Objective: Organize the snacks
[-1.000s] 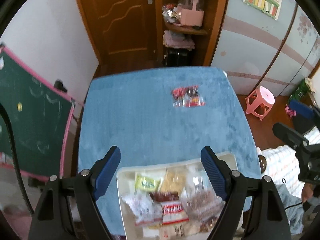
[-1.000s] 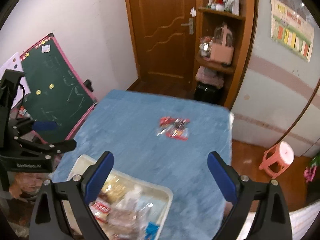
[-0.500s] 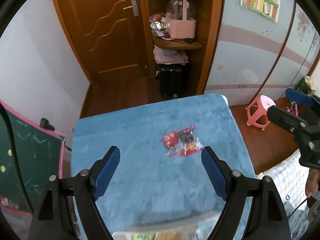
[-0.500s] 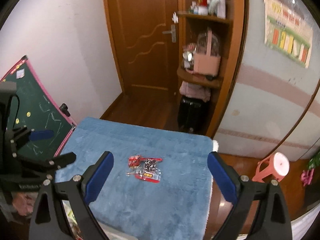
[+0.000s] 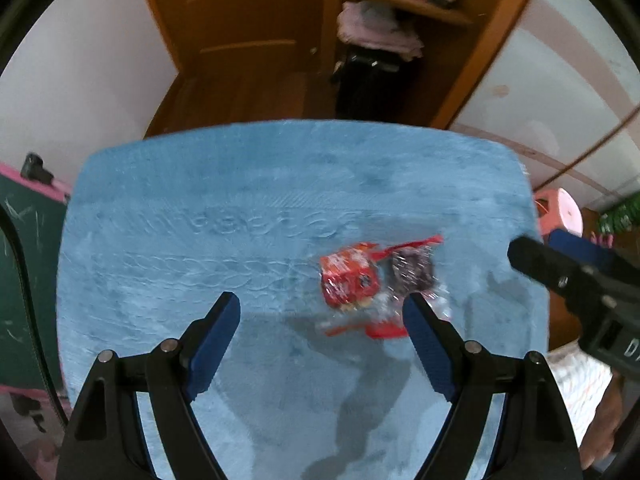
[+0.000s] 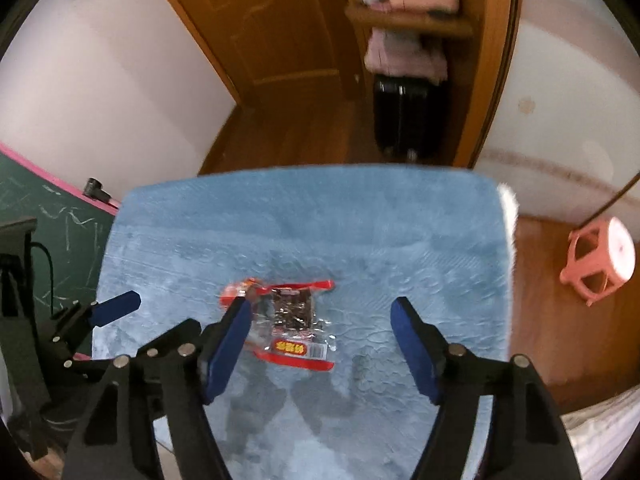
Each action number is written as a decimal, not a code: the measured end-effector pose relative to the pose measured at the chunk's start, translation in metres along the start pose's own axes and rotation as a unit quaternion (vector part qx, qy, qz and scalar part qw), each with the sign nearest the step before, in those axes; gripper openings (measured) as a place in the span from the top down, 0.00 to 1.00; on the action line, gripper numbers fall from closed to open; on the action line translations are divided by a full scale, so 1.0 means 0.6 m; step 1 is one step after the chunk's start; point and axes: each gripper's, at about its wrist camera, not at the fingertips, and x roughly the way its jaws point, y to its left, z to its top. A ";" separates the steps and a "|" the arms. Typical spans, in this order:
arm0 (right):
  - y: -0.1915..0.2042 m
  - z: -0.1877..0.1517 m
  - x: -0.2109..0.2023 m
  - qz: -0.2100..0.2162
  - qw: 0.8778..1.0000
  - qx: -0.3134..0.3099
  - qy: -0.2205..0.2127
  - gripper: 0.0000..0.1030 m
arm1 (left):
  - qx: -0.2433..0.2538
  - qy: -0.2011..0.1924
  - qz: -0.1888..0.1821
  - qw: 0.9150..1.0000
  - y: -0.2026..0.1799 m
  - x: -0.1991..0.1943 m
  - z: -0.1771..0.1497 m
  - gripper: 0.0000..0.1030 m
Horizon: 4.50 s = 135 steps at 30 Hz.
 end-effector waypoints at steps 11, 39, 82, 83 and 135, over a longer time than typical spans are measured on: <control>-0.024 -0.004 0.138 0.043 0.995 0.056 0.071 0.41 | -0.022 0.037 0.002 0.999 -0.010 0.120 0.011 0.21; 0.071 -0.022 0.171 -0.044 0.995 -0.039 0.083 0.59 | -0.095 0.043 0.027 0.994 0.146 0.112 -0.056 0.52; 0.320 -0.480 -0.475 0.005 0.982 -0.114 -0.148 0.61 | 0.085 -0.126 -0.054 0.987 0.185 -0.511 -0.514 0.51; 0.323 -0.488 -0.471 0.004 0.983 -0.114 -0.143 0.60 | 0.088 -0.125 -0.052 0.987 0.182 -0.508 -0.522 0.51; 0.284 -0.567 -0.375 -0.032 0.994 -0.056 -0.089 0.48 | 0.100 -0.105 -0.021 0.989 0.133 -0.442 -0.568 0.15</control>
